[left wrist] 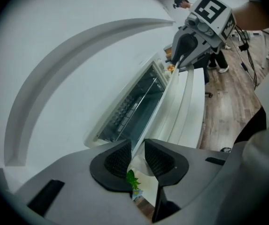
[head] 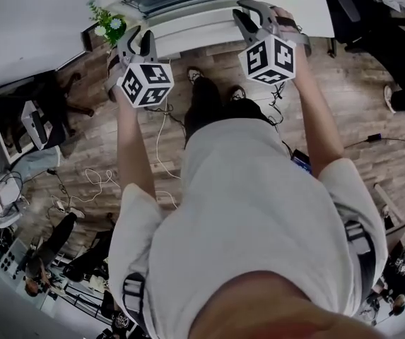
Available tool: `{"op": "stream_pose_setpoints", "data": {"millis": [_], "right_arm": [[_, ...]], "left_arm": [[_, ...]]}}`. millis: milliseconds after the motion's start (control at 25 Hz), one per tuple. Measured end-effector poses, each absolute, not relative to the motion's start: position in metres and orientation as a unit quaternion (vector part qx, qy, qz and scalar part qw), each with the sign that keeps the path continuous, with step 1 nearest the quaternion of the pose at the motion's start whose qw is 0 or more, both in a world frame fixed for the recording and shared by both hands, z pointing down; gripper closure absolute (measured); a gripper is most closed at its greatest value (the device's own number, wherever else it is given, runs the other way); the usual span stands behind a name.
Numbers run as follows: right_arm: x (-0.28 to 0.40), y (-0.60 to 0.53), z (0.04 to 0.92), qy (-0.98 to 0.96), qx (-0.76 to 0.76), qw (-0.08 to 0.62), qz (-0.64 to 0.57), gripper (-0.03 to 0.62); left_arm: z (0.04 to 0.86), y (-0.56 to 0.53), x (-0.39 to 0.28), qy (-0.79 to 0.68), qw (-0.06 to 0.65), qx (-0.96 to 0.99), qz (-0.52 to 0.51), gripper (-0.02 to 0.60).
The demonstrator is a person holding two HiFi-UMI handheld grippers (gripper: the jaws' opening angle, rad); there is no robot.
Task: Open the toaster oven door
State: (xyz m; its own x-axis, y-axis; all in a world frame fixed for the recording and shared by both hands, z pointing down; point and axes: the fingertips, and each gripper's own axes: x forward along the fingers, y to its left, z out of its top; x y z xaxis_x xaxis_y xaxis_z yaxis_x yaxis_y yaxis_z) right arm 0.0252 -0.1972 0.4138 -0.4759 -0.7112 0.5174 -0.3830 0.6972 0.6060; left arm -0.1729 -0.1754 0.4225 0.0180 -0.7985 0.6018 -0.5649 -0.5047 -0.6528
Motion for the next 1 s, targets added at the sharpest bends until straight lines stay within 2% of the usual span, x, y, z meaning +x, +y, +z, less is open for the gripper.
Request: {"op": "stream_pose_setpoints", "data": {"millis": [360, 1000], "right_arm": [[0.025, -0.181, 0.42, -0.824, 0.328, 0.413, -0.205, 0.514], [0.028, -0.156, 0.44, -0.82, 0.325, 0.429, -0.194, 0.516]], "left_arm": [[0.429, -0.159, -0.171, 0.454, 0.137, -0.704, -0.528, 0.493], [0.448, -0.133, -0.168, 0.449, 0.125, -0.714, -0.523, 0.497]]}}
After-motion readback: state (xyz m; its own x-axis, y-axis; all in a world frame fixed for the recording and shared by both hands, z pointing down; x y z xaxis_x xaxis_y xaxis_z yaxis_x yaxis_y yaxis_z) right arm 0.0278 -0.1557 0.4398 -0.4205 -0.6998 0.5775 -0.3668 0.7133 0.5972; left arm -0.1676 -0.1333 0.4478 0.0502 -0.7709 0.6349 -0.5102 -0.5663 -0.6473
